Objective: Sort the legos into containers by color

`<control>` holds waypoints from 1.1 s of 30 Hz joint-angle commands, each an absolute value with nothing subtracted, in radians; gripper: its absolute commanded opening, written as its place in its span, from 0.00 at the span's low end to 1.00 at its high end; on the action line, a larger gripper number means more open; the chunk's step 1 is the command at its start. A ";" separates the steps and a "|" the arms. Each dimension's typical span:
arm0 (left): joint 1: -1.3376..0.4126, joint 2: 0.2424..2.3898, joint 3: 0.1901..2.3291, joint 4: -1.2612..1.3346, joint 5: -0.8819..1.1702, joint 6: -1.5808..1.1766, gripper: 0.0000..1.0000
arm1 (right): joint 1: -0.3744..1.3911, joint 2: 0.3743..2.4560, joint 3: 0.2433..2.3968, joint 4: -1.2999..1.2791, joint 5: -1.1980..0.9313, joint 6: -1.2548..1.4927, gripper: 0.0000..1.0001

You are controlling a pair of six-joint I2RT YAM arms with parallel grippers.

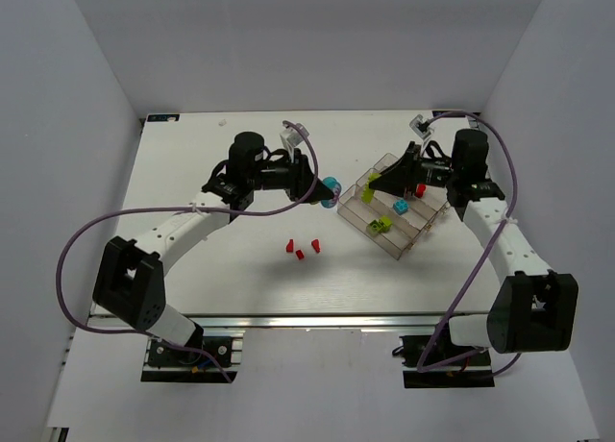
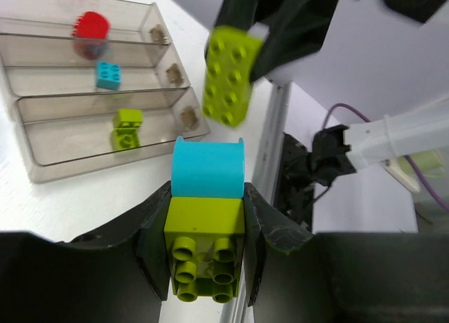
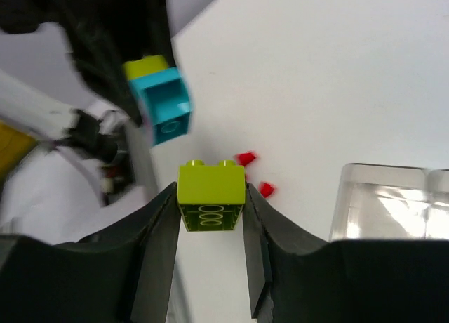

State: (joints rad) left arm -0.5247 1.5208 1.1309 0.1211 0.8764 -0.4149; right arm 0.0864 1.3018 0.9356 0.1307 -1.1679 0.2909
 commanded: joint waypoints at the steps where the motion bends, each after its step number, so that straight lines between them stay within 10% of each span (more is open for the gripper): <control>1: -0.523 1.440 1.175 0.007 0.775 -0.321 0.00 | 0.094 1.324 1.101 -0.315 -0.938 -0.159 0.00; 22: -0.523 1.290 0.986 -0.051 0.637 -0.247 0.00 | 0.262 1.603 1.180 -0.368 -0.365 -0.417 0.00; 29: -0.523 1.292 0.976 -0.008 0.692 -0.279 0.00 | 0.273 1.606 1.190 -0.376 -0.367 -0.397 0.59; 33: -0.523 1.296 0.974 0.025 0.721 -0.288 0.00 | 0.270 1.580 1.207 -0.385 -0.400 -0.385 0.64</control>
State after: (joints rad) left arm -0.5247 1.3365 0.9855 -0.0235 0.6727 -0.2779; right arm 0.2699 1.6115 1.1564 -0.3748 -0.3737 -0.3954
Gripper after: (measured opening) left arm 0.471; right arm 0.638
